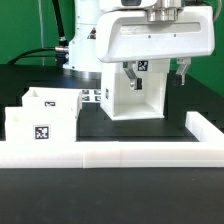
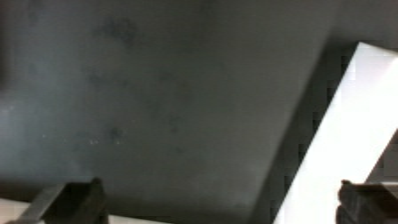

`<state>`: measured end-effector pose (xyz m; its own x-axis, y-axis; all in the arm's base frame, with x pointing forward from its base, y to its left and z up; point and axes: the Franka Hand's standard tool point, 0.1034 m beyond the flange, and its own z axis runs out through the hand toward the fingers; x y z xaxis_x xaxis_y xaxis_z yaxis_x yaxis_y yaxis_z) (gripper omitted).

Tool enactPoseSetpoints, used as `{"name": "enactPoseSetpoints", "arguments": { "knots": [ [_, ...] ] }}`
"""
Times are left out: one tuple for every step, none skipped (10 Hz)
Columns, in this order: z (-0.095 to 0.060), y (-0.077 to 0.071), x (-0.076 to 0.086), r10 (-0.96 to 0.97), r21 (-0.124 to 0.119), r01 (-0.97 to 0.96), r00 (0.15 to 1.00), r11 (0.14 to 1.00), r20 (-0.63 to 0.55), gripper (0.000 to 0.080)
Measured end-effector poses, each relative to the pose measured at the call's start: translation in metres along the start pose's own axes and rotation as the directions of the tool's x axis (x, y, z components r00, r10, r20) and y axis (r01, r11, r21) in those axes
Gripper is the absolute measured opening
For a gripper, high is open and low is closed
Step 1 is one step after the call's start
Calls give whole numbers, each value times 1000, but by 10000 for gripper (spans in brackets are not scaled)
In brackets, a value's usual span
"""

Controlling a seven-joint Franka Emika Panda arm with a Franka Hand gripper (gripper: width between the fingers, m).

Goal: Assemble drawer

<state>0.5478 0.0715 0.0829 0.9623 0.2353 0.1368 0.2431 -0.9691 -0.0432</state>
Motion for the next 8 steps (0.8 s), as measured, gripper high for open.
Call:
{"name": "enactPoseSetpoints", "arguments": {
  "knots": [
    [-2,-2,-1,-4,1,4,1000,1000,0,650],
    [-12,-7,-3,-13,0,13,1000,1000,-6,650],
    [-23,-13,-8,-24,-2,24,1000,1000,-13,650],
    [-35,-17,-14,-33,-5,33,999,999,-16,650],
    [-45,-21,-19,-38,-8,38,999,999,-23,650],
    [-52,-25,-27,-38,-11,38,999,999,-25,650],
    [-49,-24,-27,-37,-10,37,999,999,-22,650],
    [-47,-24,-27,-36,-9,36,999,999,-19,650]
  ]
}}
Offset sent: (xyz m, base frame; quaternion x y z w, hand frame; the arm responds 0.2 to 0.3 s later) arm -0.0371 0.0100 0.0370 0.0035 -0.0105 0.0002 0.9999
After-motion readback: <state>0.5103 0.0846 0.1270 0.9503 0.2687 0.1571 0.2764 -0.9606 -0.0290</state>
